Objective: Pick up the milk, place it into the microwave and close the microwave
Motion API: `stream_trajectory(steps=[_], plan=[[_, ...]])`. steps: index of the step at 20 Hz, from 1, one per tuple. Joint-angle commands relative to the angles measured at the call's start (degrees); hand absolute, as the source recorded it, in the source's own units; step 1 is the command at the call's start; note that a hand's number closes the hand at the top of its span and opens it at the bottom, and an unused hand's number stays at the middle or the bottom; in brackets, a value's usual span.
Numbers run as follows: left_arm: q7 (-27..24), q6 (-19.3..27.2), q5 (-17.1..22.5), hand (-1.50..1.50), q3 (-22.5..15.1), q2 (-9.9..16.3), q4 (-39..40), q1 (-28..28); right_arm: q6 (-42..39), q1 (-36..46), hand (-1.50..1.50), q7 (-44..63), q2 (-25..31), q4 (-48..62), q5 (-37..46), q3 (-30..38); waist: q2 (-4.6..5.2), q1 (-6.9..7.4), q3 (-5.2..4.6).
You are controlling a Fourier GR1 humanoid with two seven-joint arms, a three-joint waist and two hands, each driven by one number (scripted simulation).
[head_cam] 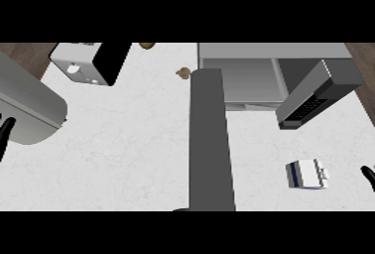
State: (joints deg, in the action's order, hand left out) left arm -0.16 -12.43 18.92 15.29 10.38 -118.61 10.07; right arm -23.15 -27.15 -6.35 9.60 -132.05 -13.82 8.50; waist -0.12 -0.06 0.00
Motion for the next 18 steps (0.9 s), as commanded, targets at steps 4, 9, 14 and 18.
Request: stream_trajectory(steps=[4, 9, 14, 18], plan=[[0.72, -3.87, 4.87, -1.5, 4.04, 0.87, -0.67, 2.5, -4.38, 1.83, -1.5, -7.42, -1.32, 10.75, 5.11, 3.0, 0.06, 0.08, 0.01], [-1.0, -8.2, 6.73, -1.5, 6.42, 0.05, -1.6, 7.48, -3.76, 5.59, -1.5, -7.14, -1.4, 15.92, 4.62, 5.4, 0.07, 0.32, 0.01], [-1.16, -9.41, 7.52, -1.5, 8.2, -1.12, -3.35, 9.24, -1.96, 7.68, -1.5, -11.33, -3.51, 24.35, 11.63, 4.44, 0.07, 0.41, 0.0], [5.02, -7.16, 8.08, -1.5, 6.97, -1.58, -10.88, 9.73, -1.26, 7.18, -1.5, -17.57, -4.13, 30.09, 15.24, 5.58, 0.05, 0.28, 0.03]])
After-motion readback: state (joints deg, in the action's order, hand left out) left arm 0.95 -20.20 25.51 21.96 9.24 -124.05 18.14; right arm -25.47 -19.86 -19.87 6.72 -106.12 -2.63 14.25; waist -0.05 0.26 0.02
